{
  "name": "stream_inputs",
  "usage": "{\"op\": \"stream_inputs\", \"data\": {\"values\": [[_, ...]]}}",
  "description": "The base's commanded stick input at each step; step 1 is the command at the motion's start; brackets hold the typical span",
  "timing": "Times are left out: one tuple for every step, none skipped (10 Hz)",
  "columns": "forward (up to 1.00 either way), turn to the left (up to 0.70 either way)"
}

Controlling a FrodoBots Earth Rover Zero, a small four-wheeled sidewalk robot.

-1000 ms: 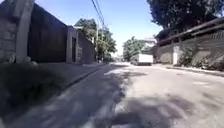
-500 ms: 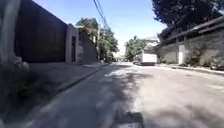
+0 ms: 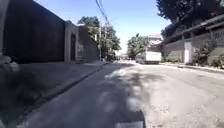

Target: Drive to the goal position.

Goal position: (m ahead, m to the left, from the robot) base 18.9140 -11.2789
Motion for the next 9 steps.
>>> {"op": "stream_inputs", "data": {"values": [[1.00,0.00],[1.00,0.00],[1.00,0.00],[1.00,0.00],[1.00,0.00],[1.00,0.00],[1.00,0.00],[1.00,0.00],[1.00,0.00]]}}
